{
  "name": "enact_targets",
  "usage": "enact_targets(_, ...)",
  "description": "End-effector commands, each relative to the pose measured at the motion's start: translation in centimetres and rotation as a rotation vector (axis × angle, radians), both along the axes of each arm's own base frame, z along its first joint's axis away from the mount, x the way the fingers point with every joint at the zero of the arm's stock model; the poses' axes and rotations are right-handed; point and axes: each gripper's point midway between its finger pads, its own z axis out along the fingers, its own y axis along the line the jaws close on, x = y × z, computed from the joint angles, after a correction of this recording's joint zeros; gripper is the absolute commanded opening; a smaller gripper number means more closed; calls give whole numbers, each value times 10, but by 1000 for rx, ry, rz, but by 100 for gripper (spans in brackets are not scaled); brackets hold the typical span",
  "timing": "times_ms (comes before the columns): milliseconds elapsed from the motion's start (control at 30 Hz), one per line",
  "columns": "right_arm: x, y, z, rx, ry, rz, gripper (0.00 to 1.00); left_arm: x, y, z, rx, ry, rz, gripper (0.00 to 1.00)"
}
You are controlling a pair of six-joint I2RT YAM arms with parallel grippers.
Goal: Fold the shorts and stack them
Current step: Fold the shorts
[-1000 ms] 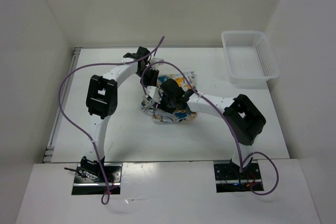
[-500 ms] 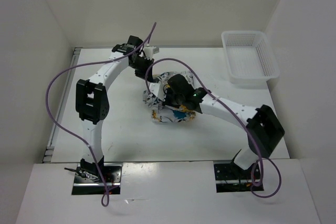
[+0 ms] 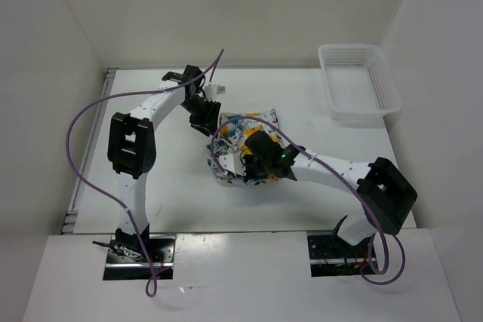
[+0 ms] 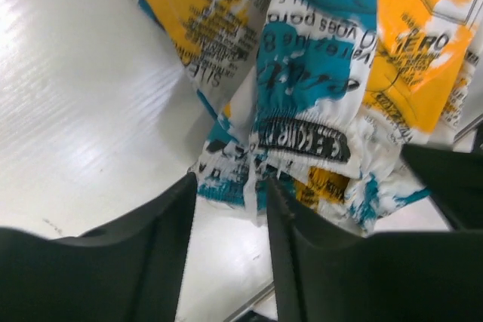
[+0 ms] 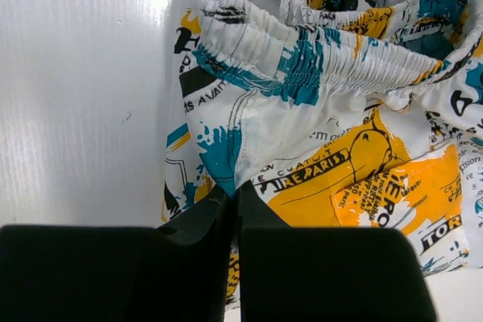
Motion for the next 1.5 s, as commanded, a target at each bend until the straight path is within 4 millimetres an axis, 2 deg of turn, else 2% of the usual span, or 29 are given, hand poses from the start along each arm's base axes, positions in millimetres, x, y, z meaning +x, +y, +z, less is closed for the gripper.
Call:
enact_targets(0,5,6,6,21,-57,39,7,-18,15,-10,43,90,17,53)
enact_targets(33,3,4,2,14,-51,39,8,-15,21,-8,59,77,30,57)
enact_targets(133,2,3,0,13,-50,39,10,-22,30,-12,52,110,51,63)
enact_targets(267,2,3,-3,13,-50,39,11,-33,21,-35,1,212,40,63)
enact_targets(300,2,3,-2,10,-55,46,11,-36,15,-42,-7,238,29,68)
enact_targets(333,2,3,-2,10,-55,47,11,-39,10,-45,-13,252,17,68)
enact_targets(433,3,4,-1,17,-61,46,11,-39,8,-58,3,260,8,67)
enact_targets(567,5,6,3,36,-79,46,11,-30,-4,-59,-58,260,0,43)
enact_targets(600,5,3,2,32,-84,40,11,-28,-6,-55,-73,251,-2,33)
enact_targets(667,5,3,2,34,-79,33,11,-22,-8,-51,-79,232,-3,23)
enact_targets(700,7,4,4,36,-90,27,11,-19,-9,-49,-81,222,-4,12)
enact_targets(767,7,4,4,36,-90,27,11,-16,-10,-37,-90,189,-6,4)
enact_targets(800,10,4,8,43,-110,18,11,-11,-11,-27,-98,158,-8,4)
enact_targets(867,15,3,10,39,-130,3,11,5,-17,9,-115,41,-22,3)
enact_targets(1033,28,0,23,50,-199,-53,8,30,-44,73,-155,-162,-76,3)
enact_targets(1067,30,2,26,60,-207,-54,8,31,-50,80,-161,-177,-88,3)
enact_targets(1133,33,1,27,60,-220,-63,8,31,-65,81,-164,-175,-118,3)
enact_targets(1167,34,0,28,54,-227,-72,8,38,-73,92,-178,-216,-130,3)
enact_targets(1200,36,1,29,62,-234,-73,8,44,-76,79,-150,-210,-130,3)
enact_targets(1267,38,1,28,57,-239,-80,8,51,-77,68,-135,-200,-125,4)
enact_targets(1300,38,1,28,54,-245,-73,8,61,-79,52,-115,-196,-119,4)
enact_targets(1333,38,0,23,48,-240,-73,9,63,-77,43,-93,-177,-113,6)
enact_targets(1467,42,-1,25,45,-258,-88,39,80,-67,2,12,-153,-84,9)
